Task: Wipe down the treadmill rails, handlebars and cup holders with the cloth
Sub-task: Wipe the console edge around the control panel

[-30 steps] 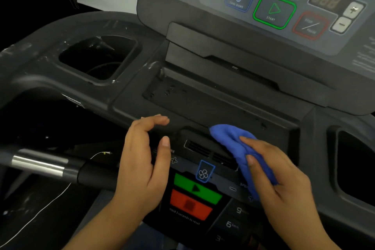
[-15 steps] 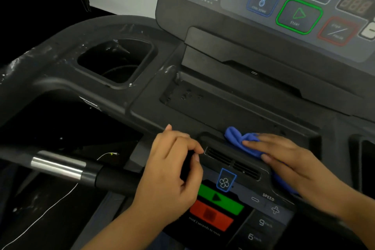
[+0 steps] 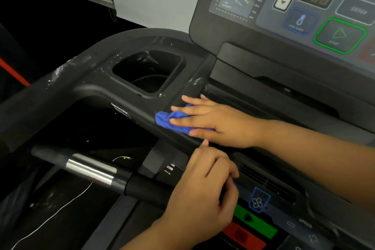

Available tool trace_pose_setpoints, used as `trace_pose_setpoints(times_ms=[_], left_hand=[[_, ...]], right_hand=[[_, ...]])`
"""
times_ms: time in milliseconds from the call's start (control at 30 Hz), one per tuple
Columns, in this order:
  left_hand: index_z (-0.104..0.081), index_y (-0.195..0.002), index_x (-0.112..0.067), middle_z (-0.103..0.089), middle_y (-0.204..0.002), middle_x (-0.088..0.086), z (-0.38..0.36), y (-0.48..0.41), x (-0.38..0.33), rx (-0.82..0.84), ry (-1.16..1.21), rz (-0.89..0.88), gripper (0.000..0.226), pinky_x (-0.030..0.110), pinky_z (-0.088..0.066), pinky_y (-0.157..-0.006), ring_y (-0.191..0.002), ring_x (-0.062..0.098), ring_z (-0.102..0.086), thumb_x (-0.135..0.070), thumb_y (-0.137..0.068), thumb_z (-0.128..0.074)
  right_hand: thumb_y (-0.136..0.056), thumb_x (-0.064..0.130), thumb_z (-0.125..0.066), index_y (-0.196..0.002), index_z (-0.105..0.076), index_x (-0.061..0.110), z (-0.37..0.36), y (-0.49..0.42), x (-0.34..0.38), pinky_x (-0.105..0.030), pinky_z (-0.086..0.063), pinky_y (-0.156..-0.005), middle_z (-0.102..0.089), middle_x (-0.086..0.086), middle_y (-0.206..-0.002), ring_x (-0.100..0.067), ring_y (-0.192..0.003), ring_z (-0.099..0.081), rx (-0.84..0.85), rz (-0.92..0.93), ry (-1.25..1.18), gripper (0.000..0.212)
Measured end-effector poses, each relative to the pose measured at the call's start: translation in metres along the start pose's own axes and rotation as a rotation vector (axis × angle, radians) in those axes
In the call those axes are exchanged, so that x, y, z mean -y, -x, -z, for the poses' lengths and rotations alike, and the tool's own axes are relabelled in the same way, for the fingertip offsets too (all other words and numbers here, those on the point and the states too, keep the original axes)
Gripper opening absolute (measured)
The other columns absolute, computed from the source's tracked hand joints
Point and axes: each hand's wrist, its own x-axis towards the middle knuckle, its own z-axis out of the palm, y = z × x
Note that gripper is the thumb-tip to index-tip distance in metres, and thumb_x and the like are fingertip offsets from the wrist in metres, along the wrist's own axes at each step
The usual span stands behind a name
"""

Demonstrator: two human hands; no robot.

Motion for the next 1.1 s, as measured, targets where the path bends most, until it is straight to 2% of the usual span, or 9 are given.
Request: trace_pose_setpoints(times_ms=[67,167,267,333,533,600,767,933,1100], left_hand=[[-0.059,-0.082,-0.013,-0.049,-0.088,-0.005,-0.001,0.0,0.001,0.011,-0.028,0.004,0.012,0.029,-0.025,-0.112,-0.086,0.008,-0.05,-0.004,-0.076,-0.056],[-0.058,-0.085,-0.015,-0.048,-0.09,-0.005,-0.001,0.0,0.0,0.025,-0.038,0.012,0.013,0.028,-0.023,-0.114,-0.086,0.006,-0.048,-0.006,-0.076,-0.056],[-0.059,-0.089,-0.014,-0.048,-0.091,-0.004,-0.001,0.001,0.0,0.04,-0.055,0.021,0.013,0.027,-0.022,-0.114,-0.088,0.004,-0.045,-0.007,-0.077,-0.056],[-0.057,-0.093,-0.013,-0.047,-0.094,-0.005,-0.002,0.0,0.0,0.036,-0.066,0.024,0.015,0.027,-0.023,-0.114,-0.09,0.005,-0.045,-0.009,-0.079,-0.057],[-0.056,-0.114,-0.007,-0.057,-0.113,0.003,-0.004,-0.001,-0.004,0.099,-0.187,0.025,0.032,0.028,-0.026,-0.113,-0.109,0.014,-0.049,-0.026,-0.089,-0.054],[-0.057,-0.118,-0.008,-0.058,-0.117,0.002,-0.003,-0.002,-0.006,0.144,-0.237,0.028,0.036,0.027,-0.025,-0.113,-0.113,0.015,-0.051,-0.03,-0.091,-0.051],[-0.055,-0.124,-0.009,-0.059,-0.122,-0.001,0.0,-0.003,-0.009,0.199,-0.285,0.026,0.04,0.027,-0.026,-0.112,-0.116,0.013,-0.052,-0.031,-0.093,-0.046],[-0.052,-0.129,-0.012,-0.06,-0.123,-0.004,0.0,-0.002,-0.009,0.241,-0.334,0.04,0.043,0.031,-0.025,-0.114,-0.12,0.013,-0.049,-0.035,-0.094,-0.042],[-0.048,-0.133,-0.018,-0.06,-0.122,-0.006,-0.002,0.0,-0.01,0.251,-0.429,0.081,0.046,0.04,-0.011,-0.118,-0.122,0.01,-0.048,-0.04,-0.095,-0.034]], right_hand=[[-0.096,0.037,-0.033,-0.141,-0.04,0.027,-0.007,-0.022,0.002,-0.046,-0.011,-0.114,-0.036,0.002,-0.15,-0.024,-0.144,-0.018,-0.085,0.01,0.135,0.047],[-0.093,0.038,-0.023,-0.138,-0.046,0.017,-0.012,-0.042,-0.005,-0.05,-0.02,-0.111,-0.045,-0.009,-0.144,-0.034,-0.137,-0.033,-0.308,-0.224,0.275,0.055],[-0.097,0.038,-0.022,-0.141,-0.042,0.014,-0.013,-0.045,-0.018,-0.044,-0.02,-0.113,-0.042,-0.01,-0.146,-0.032,-0.137,-0.031,-0.438,-0.479,0.376,0.054],[-0.099,0.034,-0.029,-0.142,-0.04,0.012,-0.013,-0.043,-0.023,-0.04,-0.02,-0.115,-0.04,-0.012,-0.146,-0.031,-0.138,-0.031,-0.468,-0.519,0.388,0.049],[-0.098,0.036,-0.033,-0.147,-0.03,0.015,-0.005,-0.015,-0.028,-0.036,-0.016,-0.117,-0.023,-0.011,-0.155,-0.028,-0.144,-0.018,-0.286,-0.421,0.333,0.053],[-0.094,0.039,-0.032,-0.145,-0.034,0.015,-0.004,0.003,-0.027,-0.037,-0.018,-0.116,-0.027,-0.012,-0.154,-0.03,-0.143,-0.022,-0.257,-0.428,0.366,0.056],[-0.09,0.041,-0.028,-0.136,-0.049,0.014,-0.006,0.058,-0.023,-0.045,-0.031,-0.111,-0.042,-0.015,-0.145,-0.034,-0.135,-0.037,-0.223,-0.506,0.393,0.058],[-0.092,0.043,-0.024,-0.141,-0.043,0.022,-0.008,0.136,-0.015,-0.045,-0.022,-0.11,-0.036,-0.006,-0.15,-0.027,-0.14,-0.029,-0.225,-0.625,0.39,0.056],[-0.093,0.043,-0.02,-0.145,-0.035,0.026,-0.012,0.218,-0.009,-0.044,-0.018,-0.111,-0.028,-0.001,-0.154,-0.022,-0.143,-0.021,-0.197,-0.763,0.403,0.057]])
